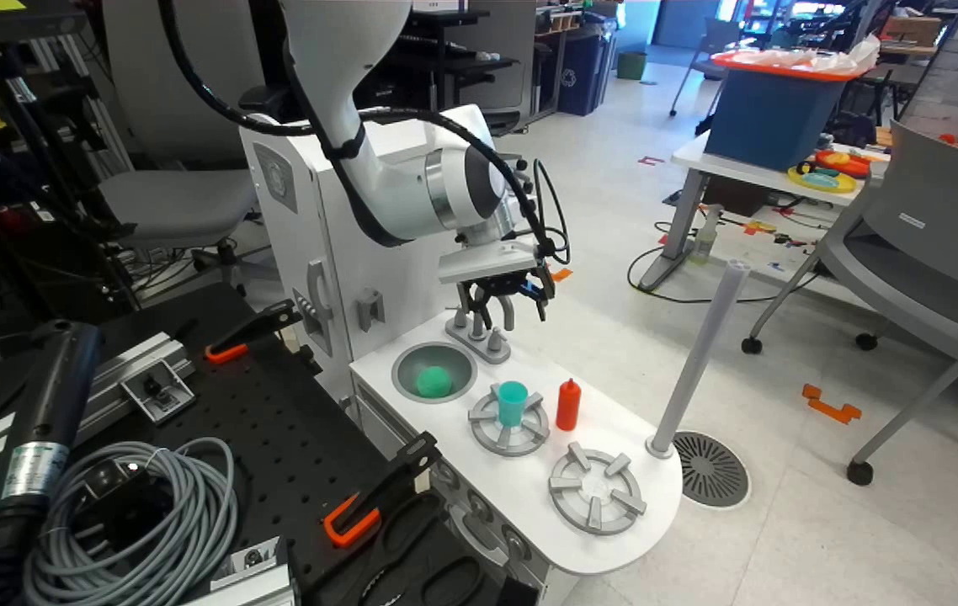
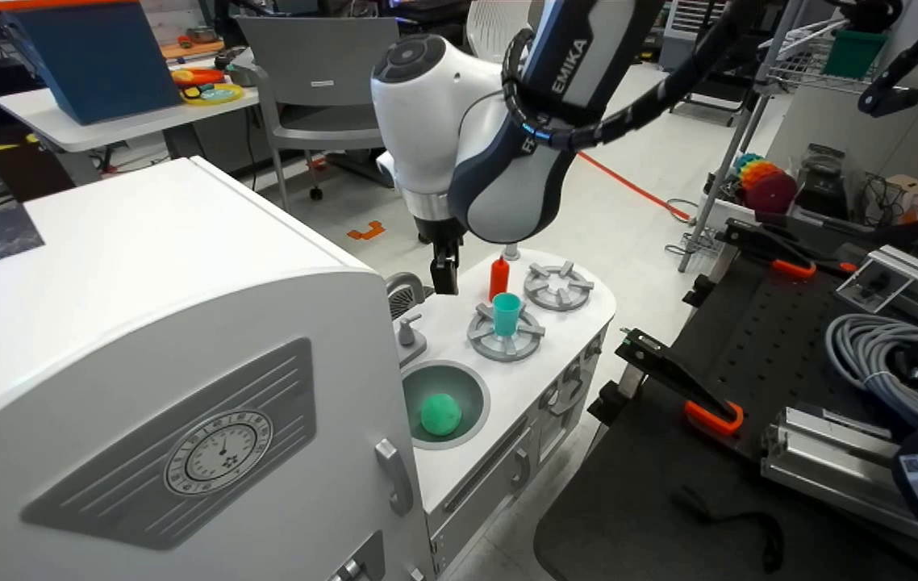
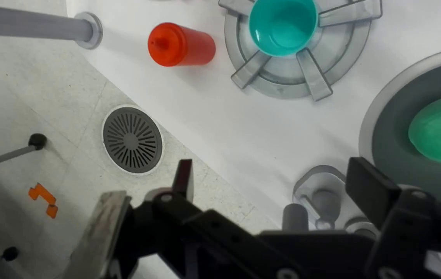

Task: Turn the faucet to the left

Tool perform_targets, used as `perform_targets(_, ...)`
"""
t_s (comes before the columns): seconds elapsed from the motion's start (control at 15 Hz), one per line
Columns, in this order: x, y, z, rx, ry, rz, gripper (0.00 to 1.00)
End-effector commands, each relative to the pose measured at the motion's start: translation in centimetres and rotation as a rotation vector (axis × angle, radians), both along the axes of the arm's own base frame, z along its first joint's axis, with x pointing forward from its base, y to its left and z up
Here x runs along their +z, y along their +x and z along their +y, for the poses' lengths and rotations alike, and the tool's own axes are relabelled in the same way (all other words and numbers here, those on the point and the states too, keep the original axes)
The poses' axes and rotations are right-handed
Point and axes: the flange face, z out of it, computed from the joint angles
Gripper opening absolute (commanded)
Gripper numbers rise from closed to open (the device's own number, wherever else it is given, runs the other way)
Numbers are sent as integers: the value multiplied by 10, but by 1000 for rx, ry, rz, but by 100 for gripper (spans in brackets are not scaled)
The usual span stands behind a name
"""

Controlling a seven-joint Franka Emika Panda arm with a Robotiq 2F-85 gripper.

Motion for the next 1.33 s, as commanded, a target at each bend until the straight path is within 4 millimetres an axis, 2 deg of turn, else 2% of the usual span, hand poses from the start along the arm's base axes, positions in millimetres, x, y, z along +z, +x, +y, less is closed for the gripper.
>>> perform_targets(0.0, -15, 4, 21, 147, -36, 18, 100)
perform_targets(0.2, -18, -8, 45, 270, -10, 40, 100)
perform_targets(0.4, -19, -8, 58, 345, -9, 47, 100)
perform_targets(0.93, -26, 6, 36, 440, -114, 45, 100)
perform_targets(1.27, -35, 2, 42, 487, -118, 63, 100)
